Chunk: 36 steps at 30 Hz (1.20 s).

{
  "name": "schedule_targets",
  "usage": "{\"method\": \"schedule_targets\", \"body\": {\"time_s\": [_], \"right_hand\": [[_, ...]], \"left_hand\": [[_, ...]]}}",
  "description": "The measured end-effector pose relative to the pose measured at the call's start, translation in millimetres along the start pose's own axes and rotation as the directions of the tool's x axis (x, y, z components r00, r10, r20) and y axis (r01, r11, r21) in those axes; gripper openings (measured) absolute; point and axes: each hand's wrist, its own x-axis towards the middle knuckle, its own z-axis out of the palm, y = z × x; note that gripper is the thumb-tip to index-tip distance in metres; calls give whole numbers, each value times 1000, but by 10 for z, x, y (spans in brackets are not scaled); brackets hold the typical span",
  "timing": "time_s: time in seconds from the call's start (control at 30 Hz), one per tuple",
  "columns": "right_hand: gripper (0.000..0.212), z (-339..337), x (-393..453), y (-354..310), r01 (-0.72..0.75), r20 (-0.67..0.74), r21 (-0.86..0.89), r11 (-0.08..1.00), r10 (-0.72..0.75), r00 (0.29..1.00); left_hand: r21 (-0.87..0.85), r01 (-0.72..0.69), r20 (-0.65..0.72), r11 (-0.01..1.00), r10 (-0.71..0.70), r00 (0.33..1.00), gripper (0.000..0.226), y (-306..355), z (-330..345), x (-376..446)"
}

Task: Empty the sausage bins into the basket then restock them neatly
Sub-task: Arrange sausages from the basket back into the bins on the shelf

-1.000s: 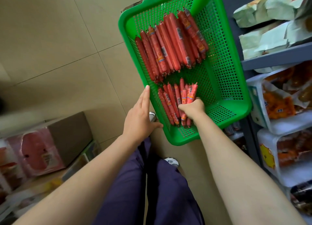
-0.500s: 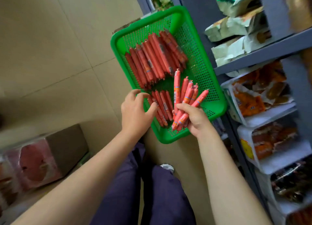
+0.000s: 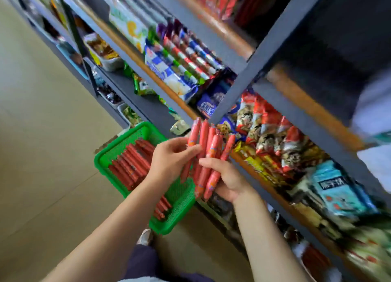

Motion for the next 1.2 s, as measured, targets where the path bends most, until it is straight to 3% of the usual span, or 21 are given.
{"method": "schedule_targets", "body": {"time_s": [0.07,0.2,0.33,0.4,0.5,0.6,0.7,0.8,1.03,1.13,1.2], "right_hand": [[57,-51,-243,-140,60,-78,46,997,-56,995],[50,-203,-616,-360,224,-289,160,961,-172,942],[16,-400,-1039,-525,384,-413,196,902,-280,867],[16,-507,-1275,-579,469,-453,194,862,-345,822],[28,-664,-1574,-620,560,-511,156,813,-419,750],[48,-786,-1823,-687,607,-552,130,784,-451,701],[32,-858,-2014,-726,646,-554,138,751,-482,679],[13,-908,-2120,-700,650,-543,121,750,-499,676],[15,-999,-2316,-714,662,-581,83,745,-504,639],[17,-1042,-2453,-844,632,-579,-24,774,-527,623],[16,-1090,-2573,-962,589,-543,-67,806,-524,656]], "left_hand": [[15,-40,13,999,39,999,24,188,179,-22],[3,-74,101,997,73,992,23,537,649,-129],[-73,-22,228,997,38,973,24,762,1131,-351],[-84,-8,281,996,31,959,18,870,1334,-469],[-85,19,412,996,17,911,12,1047,1558,-633],[-23,-80,548,997,79,832,12,1191,1690,-730],[10,-178,643,984,130,754,14,1291,1790,-768],[42,-252,652,967,165,740,11,1297,1877,-792],[25,-226,683,974,148,715,18,1437,2014,-983],[53,-405,565,913,307,766,21,1553,2082,-992],[40,-507,480,861,429,765,23,1644,2140,-946]]}}
